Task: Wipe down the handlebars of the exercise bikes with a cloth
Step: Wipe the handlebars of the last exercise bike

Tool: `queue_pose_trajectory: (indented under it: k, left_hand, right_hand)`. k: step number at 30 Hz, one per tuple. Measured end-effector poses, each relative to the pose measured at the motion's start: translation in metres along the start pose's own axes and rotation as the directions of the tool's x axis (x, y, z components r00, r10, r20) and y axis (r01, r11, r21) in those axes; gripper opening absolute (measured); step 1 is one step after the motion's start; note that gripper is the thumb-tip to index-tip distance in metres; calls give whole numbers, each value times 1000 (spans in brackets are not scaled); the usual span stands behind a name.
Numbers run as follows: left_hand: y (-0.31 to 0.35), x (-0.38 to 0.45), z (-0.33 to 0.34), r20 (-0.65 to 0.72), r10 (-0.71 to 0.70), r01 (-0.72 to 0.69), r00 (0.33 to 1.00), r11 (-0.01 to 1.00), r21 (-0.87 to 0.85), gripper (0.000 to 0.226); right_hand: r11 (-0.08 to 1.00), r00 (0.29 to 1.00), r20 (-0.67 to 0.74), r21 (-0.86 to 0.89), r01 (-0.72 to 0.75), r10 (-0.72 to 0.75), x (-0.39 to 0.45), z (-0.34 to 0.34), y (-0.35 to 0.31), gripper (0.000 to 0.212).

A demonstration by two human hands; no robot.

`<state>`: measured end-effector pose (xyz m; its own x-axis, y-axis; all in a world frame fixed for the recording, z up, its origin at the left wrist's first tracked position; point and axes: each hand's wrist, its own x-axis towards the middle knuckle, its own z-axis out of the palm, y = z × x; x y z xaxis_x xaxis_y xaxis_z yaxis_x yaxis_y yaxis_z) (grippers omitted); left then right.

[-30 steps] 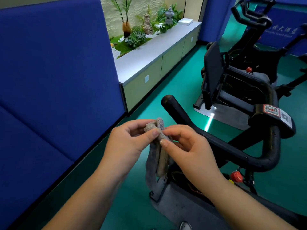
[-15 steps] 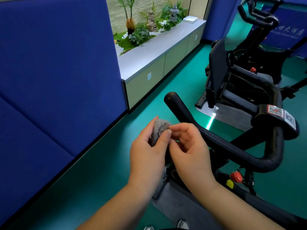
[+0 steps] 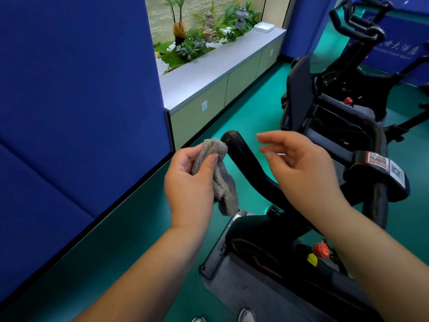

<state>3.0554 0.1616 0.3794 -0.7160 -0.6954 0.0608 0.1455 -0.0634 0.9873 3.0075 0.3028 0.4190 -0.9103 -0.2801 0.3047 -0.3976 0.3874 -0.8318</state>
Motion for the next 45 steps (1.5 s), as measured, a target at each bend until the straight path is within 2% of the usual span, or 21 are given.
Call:
queue_pose_trajectory:
  k: [3,8,11,16,18,22,26,33,36,39,41,43,45]
  left_hand:
    - [-9,-1,9,-16,-18,18,1000,1000,-16,18]
    - [-25,-19,15,16,-96,96,995,995,-9,22]
    - [-26,-24,13,42,-117,117,992,993,3,21]
    - [-15,-5,16,4,-94,94,996,993,-69,22]
    - [-13,-12,18,-15,-78,77,997,995,-65,17]
    - [-19,-26,19,-32,-26,26,999,1000,-12,22]
    - [-11,-22,22,-85,-41,37,996,998,-53,20]
    - [-22,-30,27,-128,49,-42,991,997,58,26]
    - [-24,-40,28,-100,17,-11,995,998,69,28]
    - [-9,-22,27,-176,-77,64,981,995,-75,22]
    - [4,0,24,-203,-90,71,975,992,-101,19]
    - [7,5,26,-184,-84,69,979,994,-88,20]
    - [2,-11,30,-147,-141,128,979,987,-96,20]
  right_hand:
    - [994,990,121,-93,-64,75,12,2,7,32]
    - [983,965,209,55,-173,158,17,1,8,32]
    - [986,963,232,60,-156,138,20,-2,11,34]
    - [987,960,254,80,-138,114,24,-3,15,35]
    - [986,959,261,95,-138,109,25,-4,16,35]
    - [987,955,280,98,-128,96,28,-5,21,35]
    - [988,948,307,100,-121,85,32,-6,22,33]
    - [985,945,320,131,-115,68,33,-6,27,35]
    - [985,942,330,132,-111,62,34,-8,28,33]
    - [984,934,354,143,-102,45,35,-9,28,36]
    - [988,933,360,132,-75,22,35,-10,29,39]
    - [991,931,365,125,-53,4,36,-10,29,42]
    - [989,928,371,139,-43,-12,37,-11,28,44]
